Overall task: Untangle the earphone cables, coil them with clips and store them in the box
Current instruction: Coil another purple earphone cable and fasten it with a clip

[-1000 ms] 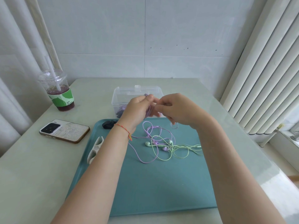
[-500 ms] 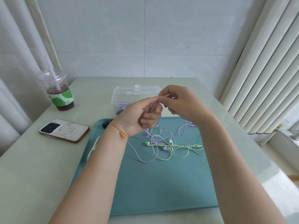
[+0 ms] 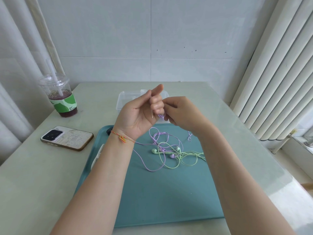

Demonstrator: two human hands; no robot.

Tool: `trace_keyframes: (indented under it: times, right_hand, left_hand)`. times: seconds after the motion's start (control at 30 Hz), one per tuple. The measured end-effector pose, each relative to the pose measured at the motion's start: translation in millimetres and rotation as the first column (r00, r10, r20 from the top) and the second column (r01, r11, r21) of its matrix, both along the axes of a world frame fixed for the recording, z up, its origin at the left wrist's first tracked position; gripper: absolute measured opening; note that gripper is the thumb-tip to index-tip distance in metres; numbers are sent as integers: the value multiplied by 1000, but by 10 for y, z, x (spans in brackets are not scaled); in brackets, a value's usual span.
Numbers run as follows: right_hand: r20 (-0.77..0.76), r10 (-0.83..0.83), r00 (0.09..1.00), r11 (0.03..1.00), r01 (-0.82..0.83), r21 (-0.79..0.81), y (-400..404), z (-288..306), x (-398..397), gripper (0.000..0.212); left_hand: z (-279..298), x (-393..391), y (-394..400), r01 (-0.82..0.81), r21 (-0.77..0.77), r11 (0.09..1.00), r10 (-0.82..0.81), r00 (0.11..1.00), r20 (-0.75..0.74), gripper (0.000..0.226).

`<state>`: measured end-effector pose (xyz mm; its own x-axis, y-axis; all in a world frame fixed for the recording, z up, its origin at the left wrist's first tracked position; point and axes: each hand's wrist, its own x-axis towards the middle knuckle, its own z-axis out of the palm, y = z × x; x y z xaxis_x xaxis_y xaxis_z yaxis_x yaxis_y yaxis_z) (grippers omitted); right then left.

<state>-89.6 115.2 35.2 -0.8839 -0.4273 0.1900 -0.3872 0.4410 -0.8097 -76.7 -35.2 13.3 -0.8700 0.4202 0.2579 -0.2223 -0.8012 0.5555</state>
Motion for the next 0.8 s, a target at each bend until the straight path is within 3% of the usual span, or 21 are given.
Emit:
trace_keyframes:
  times: [0.27,0.53,0.67,0.8]
  right_hand:
    - [88,-39,995,996,31,85,-37,-18,19,33]
    - [168,57,984,980,-87,177,-69,-26,59,26]
    - [107,57,993,968,-81,239,-12,27,64,21]
    - [45,30,999,976,-39,214,44,85,54,21]
  left_hand:
    - [93,76,93,-304,-166,938,312,950,24,46]
    - [24,4,51,-433,-199,879,437,899,-25,24]
    - [-52,-26,30,-516,-366,774,509,852,-124,29]
    - [-105,-45,64,-533,-597,600,520,826,-215,35]
